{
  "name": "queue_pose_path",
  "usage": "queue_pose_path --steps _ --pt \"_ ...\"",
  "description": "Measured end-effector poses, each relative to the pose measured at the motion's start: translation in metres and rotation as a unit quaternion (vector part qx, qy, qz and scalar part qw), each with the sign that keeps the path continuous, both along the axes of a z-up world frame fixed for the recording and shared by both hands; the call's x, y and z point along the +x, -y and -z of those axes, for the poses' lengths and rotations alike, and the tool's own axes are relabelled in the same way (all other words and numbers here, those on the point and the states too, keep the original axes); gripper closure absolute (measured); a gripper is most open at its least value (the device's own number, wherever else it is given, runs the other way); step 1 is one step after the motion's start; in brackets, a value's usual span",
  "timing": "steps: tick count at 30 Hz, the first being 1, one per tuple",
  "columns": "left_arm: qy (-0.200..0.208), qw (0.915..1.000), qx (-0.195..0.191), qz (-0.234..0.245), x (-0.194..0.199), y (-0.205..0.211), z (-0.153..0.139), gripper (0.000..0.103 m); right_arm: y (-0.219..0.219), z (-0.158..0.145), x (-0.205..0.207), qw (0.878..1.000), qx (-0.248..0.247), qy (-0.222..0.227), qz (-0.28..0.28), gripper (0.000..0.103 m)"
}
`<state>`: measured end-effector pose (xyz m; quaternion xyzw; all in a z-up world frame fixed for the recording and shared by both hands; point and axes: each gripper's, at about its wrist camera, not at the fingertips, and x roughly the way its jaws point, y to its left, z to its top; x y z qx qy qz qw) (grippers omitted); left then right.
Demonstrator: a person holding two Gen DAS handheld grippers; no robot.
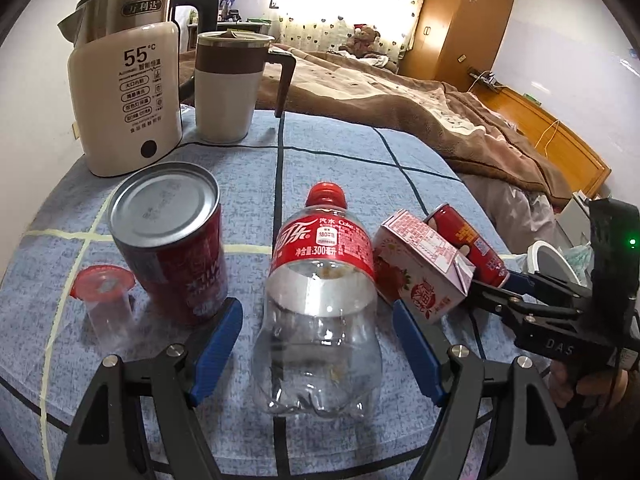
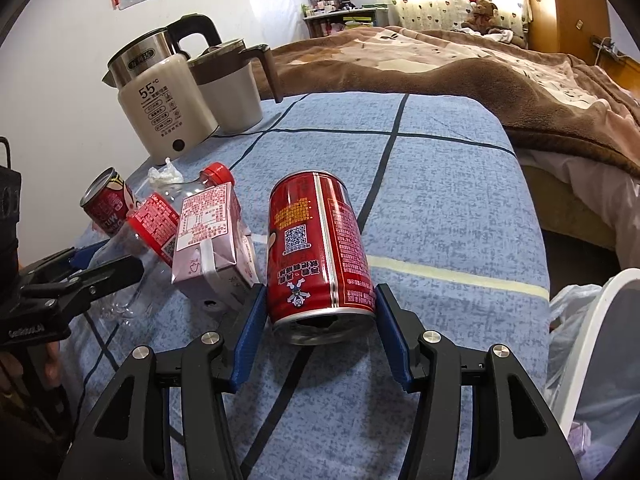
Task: Collect trash
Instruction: 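Grasp the clear Coca-Cola bottle with the left tool while the right tool grasps the red can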
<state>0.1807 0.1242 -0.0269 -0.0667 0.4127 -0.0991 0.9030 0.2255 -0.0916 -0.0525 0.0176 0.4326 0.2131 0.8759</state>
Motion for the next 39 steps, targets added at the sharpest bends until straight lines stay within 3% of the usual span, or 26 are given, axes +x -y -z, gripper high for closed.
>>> queue_pose_path --steps 12,16,20,39 --pt "-0.011 0.9999 -0.01 -0.003 0.011 0.002 0.005 0.025 -0.016 0.001 0.011 0.999 -0.037 0.003 -0.009 0.048" --pt "-0.016 0.9998 -0.006 -0.003 0.013 0.003 0.008 0.038 -0.015 0.003 0.017 1.0 -0.022 -0.007 -0.002 0.048" --pt "-0.015 0.9999 -0.006 -0.002 0.013 0.004 0.008 0.038 -0.013 0.005 0.02 1.0 -0.006 -0.018 0.003 0.048" --pt "0.001 0.9997 -0.014 -0.022 -0.012 0.004 0.005 0.039 0.003 -0.003 -0.007 0.999 0.026 0.012 0.031 0.049"
